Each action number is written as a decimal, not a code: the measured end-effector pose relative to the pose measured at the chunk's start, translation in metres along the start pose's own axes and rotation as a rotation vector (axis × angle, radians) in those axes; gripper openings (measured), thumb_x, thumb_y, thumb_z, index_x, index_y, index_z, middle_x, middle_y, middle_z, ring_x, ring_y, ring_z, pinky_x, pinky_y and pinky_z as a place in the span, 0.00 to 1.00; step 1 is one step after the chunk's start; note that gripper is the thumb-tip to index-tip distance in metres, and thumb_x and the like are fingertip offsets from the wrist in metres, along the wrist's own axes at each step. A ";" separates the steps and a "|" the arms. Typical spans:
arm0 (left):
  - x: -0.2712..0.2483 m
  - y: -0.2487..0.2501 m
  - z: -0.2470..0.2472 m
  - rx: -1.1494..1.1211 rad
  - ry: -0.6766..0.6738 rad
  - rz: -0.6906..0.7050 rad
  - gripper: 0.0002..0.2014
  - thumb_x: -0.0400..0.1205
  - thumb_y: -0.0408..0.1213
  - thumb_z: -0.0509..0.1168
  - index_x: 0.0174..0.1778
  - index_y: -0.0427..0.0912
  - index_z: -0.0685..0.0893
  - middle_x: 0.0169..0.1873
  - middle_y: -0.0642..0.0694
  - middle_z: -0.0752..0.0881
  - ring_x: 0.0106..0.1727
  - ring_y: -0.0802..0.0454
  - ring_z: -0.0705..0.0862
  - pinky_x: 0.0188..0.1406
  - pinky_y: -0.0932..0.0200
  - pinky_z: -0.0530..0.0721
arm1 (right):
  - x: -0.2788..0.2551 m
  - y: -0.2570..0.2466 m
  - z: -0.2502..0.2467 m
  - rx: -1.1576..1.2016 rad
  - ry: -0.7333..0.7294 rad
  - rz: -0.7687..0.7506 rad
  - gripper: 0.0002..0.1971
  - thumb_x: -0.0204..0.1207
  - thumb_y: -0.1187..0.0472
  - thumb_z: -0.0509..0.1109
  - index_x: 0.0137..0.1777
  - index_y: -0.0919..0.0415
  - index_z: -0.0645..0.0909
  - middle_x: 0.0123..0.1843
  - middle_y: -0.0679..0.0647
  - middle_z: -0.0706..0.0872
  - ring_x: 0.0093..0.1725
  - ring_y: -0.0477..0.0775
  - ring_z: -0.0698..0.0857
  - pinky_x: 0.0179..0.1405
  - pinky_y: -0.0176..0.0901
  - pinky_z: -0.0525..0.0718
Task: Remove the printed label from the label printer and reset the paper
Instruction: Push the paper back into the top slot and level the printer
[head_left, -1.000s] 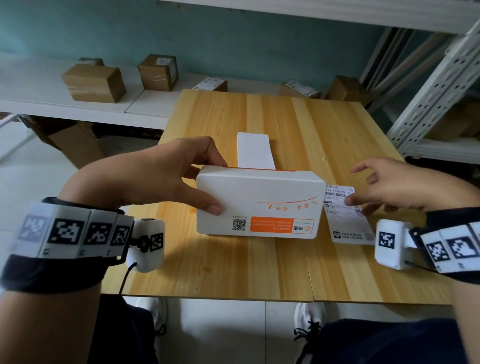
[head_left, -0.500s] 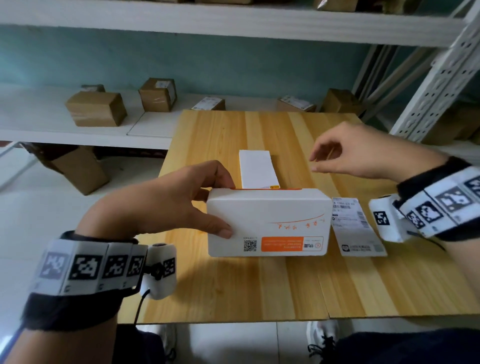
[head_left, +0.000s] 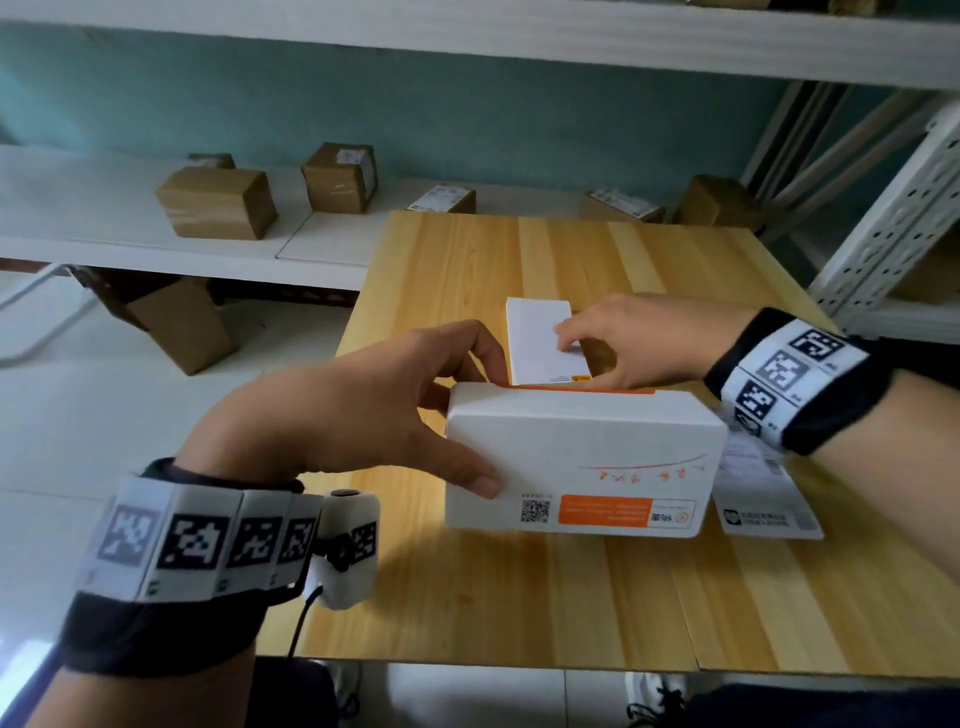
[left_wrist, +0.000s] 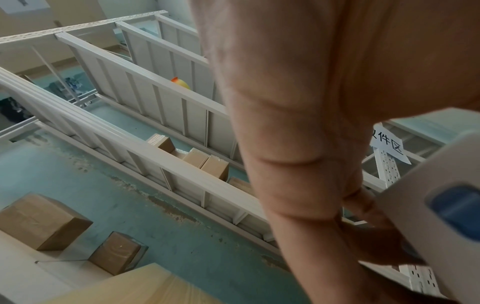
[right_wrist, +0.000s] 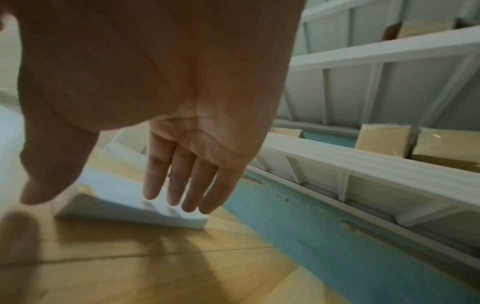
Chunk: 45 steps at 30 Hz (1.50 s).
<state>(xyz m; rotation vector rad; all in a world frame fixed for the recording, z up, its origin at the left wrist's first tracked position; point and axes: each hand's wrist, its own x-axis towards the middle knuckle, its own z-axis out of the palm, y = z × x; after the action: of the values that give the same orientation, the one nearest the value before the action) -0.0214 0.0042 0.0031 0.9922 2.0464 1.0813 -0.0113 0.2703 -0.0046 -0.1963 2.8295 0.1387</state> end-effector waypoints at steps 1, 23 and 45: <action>0.000 0.000 0.000 -0.003 -0.003 0.001 0.27 0.63 0.34 0.87 0.48 0.60 0.80 0.56 0.50 0.87 0.58 0.53 0.90 0.47 0.49 0.93 | 0.001 0.000 0.002 0.004 0.009 -0.013 0.29 0.72 0.35 0.71 0.70 0.48 0.80 0.71 0.50 0.85 0.62 0.54 0.85 0.60 0.54 0.85; -0.004 0.006 0.002 -0.007 0.024 -0.015 0.26 0.65 0.33 0.86 0.52 0.54 0.80 0.57 0.51 0.87 0.58 0.53 0.90 0.49 0.48 0.93 | -0.052 -0.004 0.009 0.801 0.436 -0.013 0.09 0.74 0.68 0.78 0.48 0.53 0.92 0.49 0.43 0.94 0.48 0.36 0.92 0.55 0.34 0.88; 0.002 0.009 0.014 -0.115 0.029 -0.013 0.31 0.67 0.34 0.85 0.63 0.48 0.79 0.54 0.44 0.86 0.47 0.46 0.92 0.37 0.61 0.89 | -0.081 -0.027 0.042 1.551 0.213 0.066 0.39 0.84 0.34 0.45 0.54 0.64 0.90 0.53 0.68 0.92 0.48 0.61 0.89 0.57 0.56 0.79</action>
<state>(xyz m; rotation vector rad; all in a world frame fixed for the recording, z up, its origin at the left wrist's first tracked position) -0.0086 0.0144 0.0039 0.9095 1.9861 1.1992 0.0812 0.2585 -0.0221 0.2462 2.2665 -1.9877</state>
